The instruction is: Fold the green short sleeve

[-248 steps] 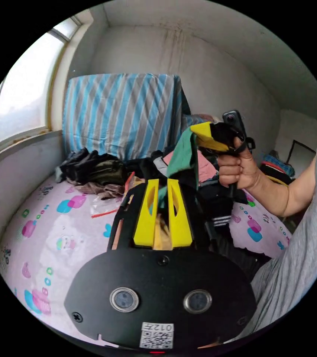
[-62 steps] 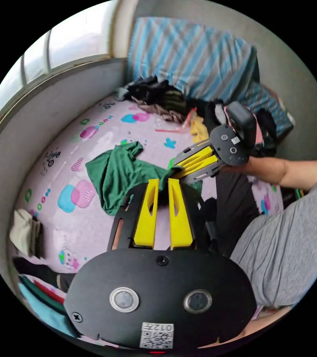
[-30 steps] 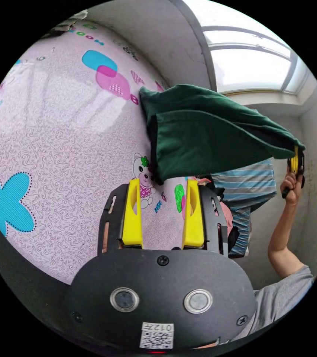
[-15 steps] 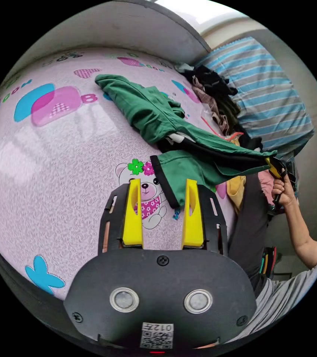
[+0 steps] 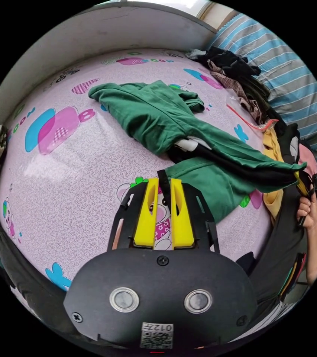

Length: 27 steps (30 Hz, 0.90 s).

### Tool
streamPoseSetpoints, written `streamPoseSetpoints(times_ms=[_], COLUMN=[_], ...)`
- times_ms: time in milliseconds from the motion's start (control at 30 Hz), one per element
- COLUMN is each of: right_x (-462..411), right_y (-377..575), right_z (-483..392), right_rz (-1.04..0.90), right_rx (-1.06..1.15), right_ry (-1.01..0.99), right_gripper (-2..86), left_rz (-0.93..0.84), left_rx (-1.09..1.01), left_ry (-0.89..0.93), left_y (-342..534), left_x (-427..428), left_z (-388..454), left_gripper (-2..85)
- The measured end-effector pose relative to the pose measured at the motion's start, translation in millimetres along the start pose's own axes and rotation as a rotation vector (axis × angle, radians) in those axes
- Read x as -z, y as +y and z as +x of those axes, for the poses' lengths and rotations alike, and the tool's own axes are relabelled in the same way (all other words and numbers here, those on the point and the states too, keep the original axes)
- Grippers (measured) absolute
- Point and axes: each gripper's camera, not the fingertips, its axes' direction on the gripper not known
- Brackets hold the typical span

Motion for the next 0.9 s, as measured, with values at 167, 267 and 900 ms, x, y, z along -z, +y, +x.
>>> streamPoseSetpoints(times_ms=[167, 267, 900], right_x=[7, 17, 158], right_y=[8, 14, -3], right_z=[19, 25, -242], right_rz=[0.002, 0.011, 0.224], right_rx=[-0.008, 0.005, 0.599], right_ry=[-0.001, -0.003, -0.421], right_gripper=[-0.4, -0.4, -0.6], left_rz=[-0.037, 0.006, 1.121], left_rx=[0.026, 0.078, -0.099], left_ry=[0.169, 0.262, 0.296], left_y=[27, 55, 242], left_x=[4, 21, 537], left_z=[-22, -46, -135], left_gripper=[0.9, 0.3, 0.2])
